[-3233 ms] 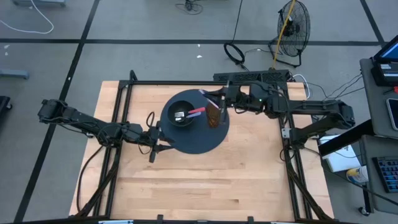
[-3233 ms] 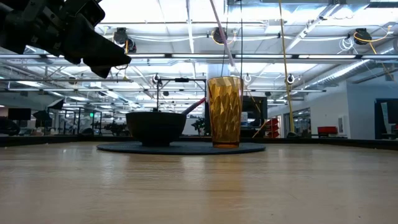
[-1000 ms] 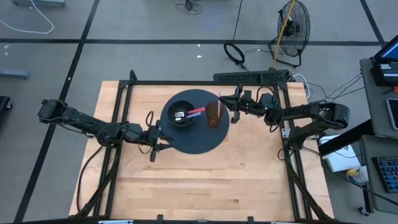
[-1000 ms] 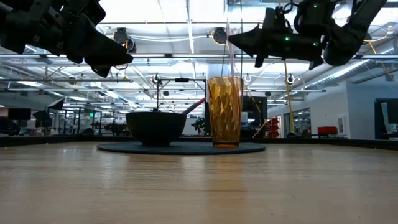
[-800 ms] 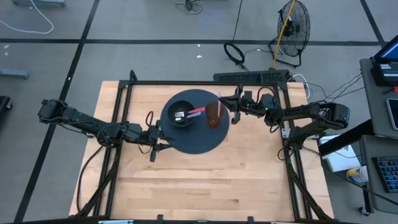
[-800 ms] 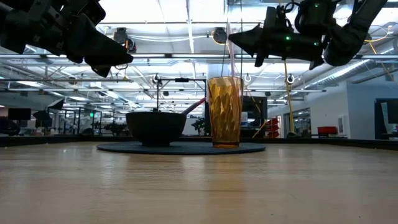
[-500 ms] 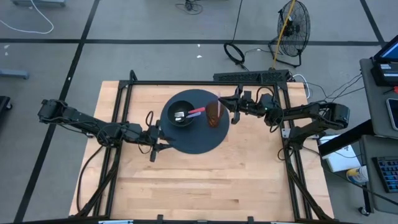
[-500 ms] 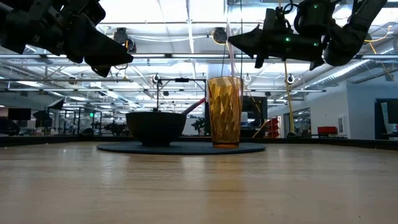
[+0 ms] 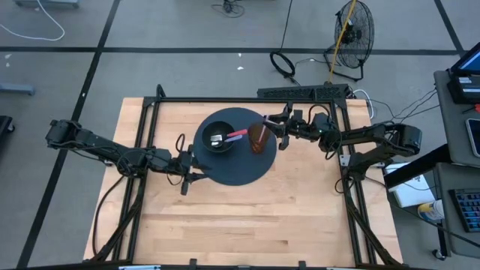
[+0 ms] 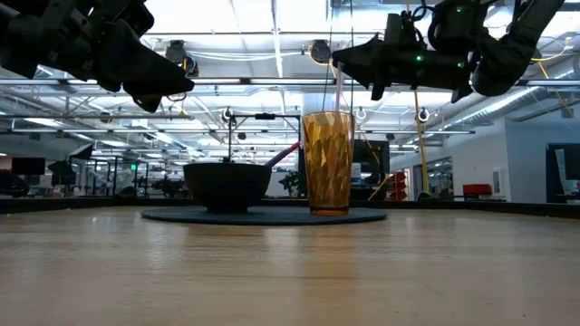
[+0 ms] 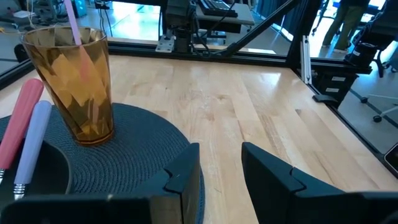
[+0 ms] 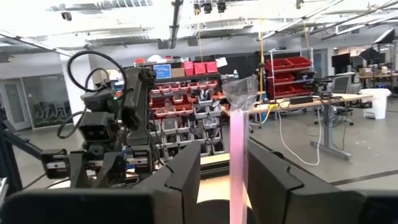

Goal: Pick & Place Utensil
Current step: Put the straw into the glass, then return to home position

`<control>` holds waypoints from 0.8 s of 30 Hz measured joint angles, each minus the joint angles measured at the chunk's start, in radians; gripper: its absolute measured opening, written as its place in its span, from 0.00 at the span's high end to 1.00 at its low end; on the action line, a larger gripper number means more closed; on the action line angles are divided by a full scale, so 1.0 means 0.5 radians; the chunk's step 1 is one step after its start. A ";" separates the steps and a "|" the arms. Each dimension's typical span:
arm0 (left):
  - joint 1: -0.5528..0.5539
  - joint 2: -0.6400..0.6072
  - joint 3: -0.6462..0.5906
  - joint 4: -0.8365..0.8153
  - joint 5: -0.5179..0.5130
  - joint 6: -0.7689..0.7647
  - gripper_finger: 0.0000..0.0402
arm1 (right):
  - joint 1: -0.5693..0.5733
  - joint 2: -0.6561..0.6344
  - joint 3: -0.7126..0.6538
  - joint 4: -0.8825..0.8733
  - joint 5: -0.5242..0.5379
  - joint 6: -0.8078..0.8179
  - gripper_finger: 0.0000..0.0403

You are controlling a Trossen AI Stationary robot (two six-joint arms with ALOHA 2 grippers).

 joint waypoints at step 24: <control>0.000 0.002 0.000 0.188 -0.050 -0.012 0.70 | -0.101 -0.871 0.001 -0.770 -0.137 -0.122 0.61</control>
